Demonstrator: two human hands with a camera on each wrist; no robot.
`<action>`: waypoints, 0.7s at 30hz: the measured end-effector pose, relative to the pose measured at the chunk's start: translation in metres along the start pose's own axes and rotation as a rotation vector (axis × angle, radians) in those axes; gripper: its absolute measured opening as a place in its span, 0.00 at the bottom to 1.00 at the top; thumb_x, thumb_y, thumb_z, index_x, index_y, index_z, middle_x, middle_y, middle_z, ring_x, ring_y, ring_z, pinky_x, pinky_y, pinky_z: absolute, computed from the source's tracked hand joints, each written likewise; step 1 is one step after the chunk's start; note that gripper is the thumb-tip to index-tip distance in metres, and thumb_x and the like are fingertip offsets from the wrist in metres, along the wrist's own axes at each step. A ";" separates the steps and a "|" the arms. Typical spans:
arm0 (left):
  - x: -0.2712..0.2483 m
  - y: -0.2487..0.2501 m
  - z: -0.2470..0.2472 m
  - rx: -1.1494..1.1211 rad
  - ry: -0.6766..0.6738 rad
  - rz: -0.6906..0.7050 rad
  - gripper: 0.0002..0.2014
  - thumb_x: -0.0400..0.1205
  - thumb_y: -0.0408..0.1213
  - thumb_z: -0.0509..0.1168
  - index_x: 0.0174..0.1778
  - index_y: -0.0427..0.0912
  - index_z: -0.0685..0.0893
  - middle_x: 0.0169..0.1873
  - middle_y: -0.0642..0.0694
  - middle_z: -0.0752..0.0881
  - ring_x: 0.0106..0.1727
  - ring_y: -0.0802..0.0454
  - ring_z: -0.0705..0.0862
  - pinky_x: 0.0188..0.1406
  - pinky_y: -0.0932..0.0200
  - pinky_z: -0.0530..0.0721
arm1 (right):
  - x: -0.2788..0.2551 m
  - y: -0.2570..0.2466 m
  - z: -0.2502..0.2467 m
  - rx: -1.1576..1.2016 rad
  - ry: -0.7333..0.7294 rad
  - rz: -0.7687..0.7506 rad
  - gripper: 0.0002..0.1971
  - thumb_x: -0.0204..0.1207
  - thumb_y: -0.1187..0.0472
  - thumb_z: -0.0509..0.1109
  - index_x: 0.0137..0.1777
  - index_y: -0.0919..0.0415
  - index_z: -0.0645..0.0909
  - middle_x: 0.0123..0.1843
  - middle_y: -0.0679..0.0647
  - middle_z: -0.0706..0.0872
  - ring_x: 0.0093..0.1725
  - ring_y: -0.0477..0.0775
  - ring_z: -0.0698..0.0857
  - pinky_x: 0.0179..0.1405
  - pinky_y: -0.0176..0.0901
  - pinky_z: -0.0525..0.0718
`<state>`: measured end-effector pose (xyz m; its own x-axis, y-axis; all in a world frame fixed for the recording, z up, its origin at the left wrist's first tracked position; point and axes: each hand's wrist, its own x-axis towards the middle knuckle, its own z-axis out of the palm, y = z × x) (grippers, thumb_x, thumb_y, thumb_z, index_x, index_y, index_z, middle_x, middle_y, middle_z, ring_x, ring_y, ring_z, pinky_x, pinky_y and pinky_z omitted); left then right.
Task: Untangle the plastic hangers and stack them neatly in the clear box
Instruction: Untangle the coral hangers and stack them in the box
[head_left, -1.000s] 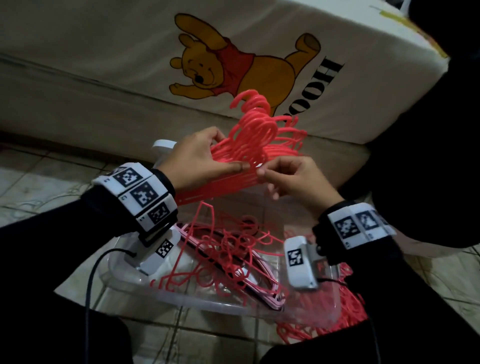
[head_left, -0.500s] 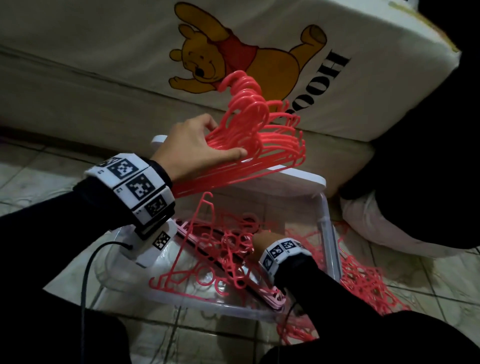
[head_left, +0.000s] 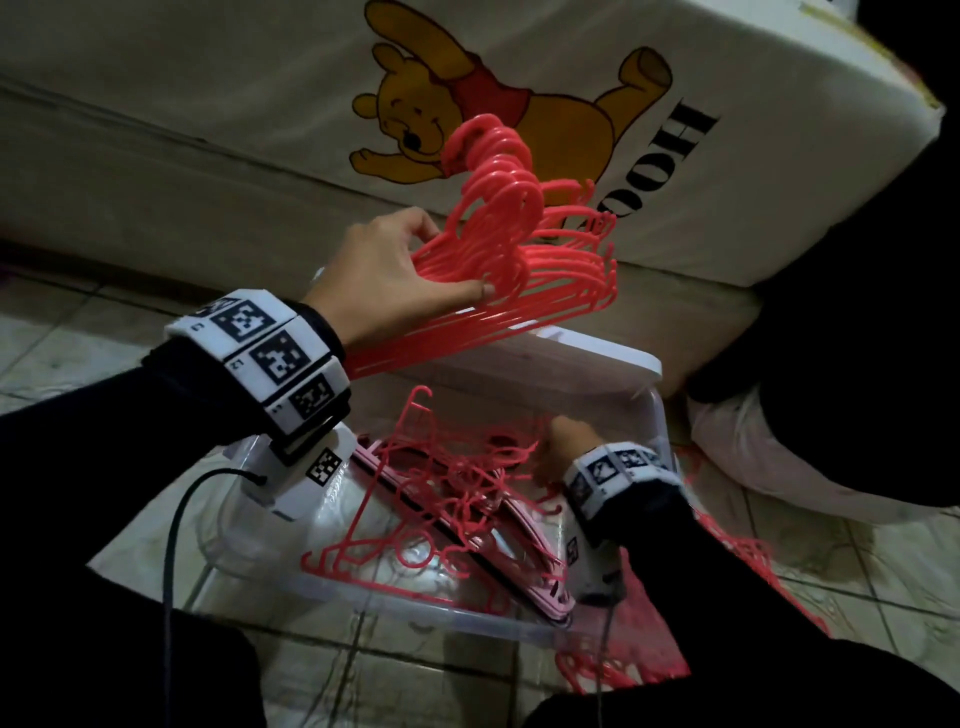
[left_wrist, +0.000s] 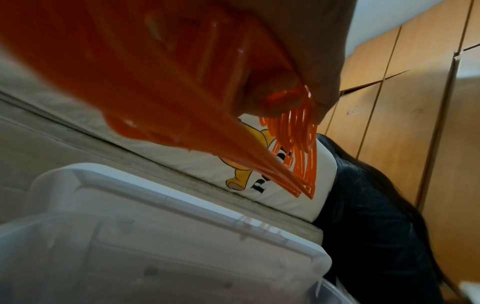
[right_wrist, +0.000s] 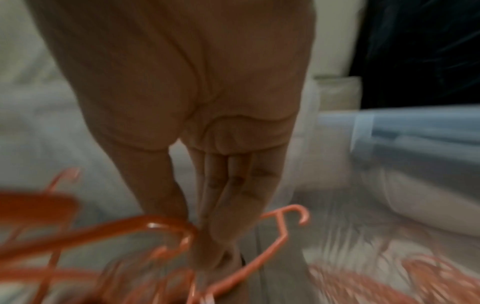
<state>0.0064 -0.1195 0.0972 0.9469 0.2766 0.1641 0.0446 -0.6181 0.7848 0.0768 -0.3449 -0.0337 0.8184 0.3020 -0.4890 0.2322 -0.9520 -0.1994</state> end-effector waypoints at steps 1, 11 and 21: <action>0.000 0.001 -0.001 -0.006 0.010 0.006 0.26 0.57 0.69 0.72 0.38 0.54 0.77 0.36 0.61 0.85 0.39 0.66 0.84 0.41 0.59 0.81 | -0.001 0.002 -0.009 0.020 0.013 0.011 0.09 0.65 0.63 0.75 0.46 0.62 0.86 0.45 0.61 0.90 0.47 0.59 0.90 0.49 0.50 0.88; 0.003 -0.001 -0.003 -0.015 0.037 0.048 0.24 0.61 0.61 0.77 0.43 0.51 0.78 0.39 0.58 0.86 0.39 0.65 0.85 0.39 0.63 0.81 | -0.031 0.023 -0.063 0.061 0.186 -0.056 0.09 0.72 0.67 0.70 0.45 0.55 0.89 0.41 0.57 0.91 0.39 0.55 0.89 0.43 0.47 0.87; 0.008 -0.007 -0.006 -0.014 0.048 0.039 0.25 0.58 0.65 0.76 0.40 0.54 0.77 0.36 0.60 0.84 0.37 0.69 0.82 0.33 0.68 0.76 | -0.061 0.016 -0.099 0.078 0.381 -0.324 0.05 0.70 0.68 0.67 0.41 0.57 0.81 0.43 0.57 0.86 0.47 0.58 0.83 0.40 0.41 0.69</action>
<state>0.0115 -0.1090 0.0966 0.9314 0.2876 0.2232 0.0029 -0.6190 0.7853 0.0823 -0.3833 0.0769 0.8479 0.5277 -0.0500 0.4776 -0.8015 -0.3599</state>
